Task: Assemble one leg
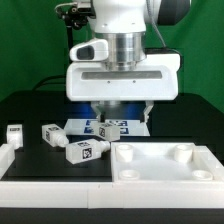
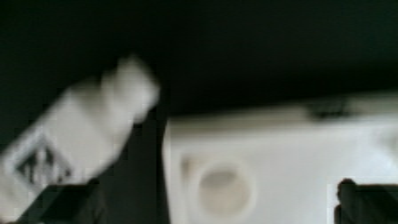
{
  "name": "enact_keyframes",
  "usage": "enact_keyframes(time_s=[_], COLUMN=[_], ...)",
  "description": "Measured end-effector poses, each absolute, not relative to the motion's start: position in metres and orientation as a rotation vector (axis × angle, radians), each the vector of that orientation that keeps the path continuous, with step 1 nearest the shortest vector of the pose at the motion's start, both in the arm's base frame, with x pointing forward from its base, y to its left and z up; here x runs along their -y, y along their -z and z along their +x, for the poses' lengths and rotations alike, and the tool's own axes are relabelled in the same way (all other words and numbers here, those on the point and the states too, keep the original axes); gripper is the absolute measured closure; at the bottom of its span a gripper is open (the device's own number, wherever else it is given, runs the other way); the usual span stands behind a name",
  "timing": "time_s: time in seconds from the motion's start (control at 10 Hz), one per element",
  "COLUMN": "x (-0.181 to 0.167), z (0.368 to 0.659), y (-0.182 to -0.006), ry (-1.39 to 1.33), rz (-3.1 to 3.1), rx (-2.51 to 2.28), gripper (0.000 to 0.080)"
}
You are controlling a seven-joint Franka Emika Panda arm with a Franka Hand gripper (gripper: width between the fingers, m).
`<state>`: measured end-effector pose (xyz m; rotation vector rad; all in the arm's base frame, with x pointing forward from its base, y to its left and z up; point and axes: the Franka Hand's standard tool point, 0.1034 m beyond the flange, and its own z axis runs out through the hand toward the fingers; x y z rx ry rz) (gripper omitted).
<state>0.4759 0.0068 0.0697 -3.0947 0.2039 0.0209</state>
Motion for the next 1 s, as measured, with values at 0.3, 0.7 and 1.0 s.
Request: enact_keyframes(time_s=[0.3, 0.7, 1.0], x=[-0.007, -0.006, 0.028], z=[0.472, 0.441, 0.427], y=[-0.067, -0.057, -0.052], ry=[-0.015, -0.057, -0.025], rz=[-3.097, -3.110, -3.019], rx=[-0.202, 0.201, 0.813], gripper=[0.0151, 0.0151, 0.0151])
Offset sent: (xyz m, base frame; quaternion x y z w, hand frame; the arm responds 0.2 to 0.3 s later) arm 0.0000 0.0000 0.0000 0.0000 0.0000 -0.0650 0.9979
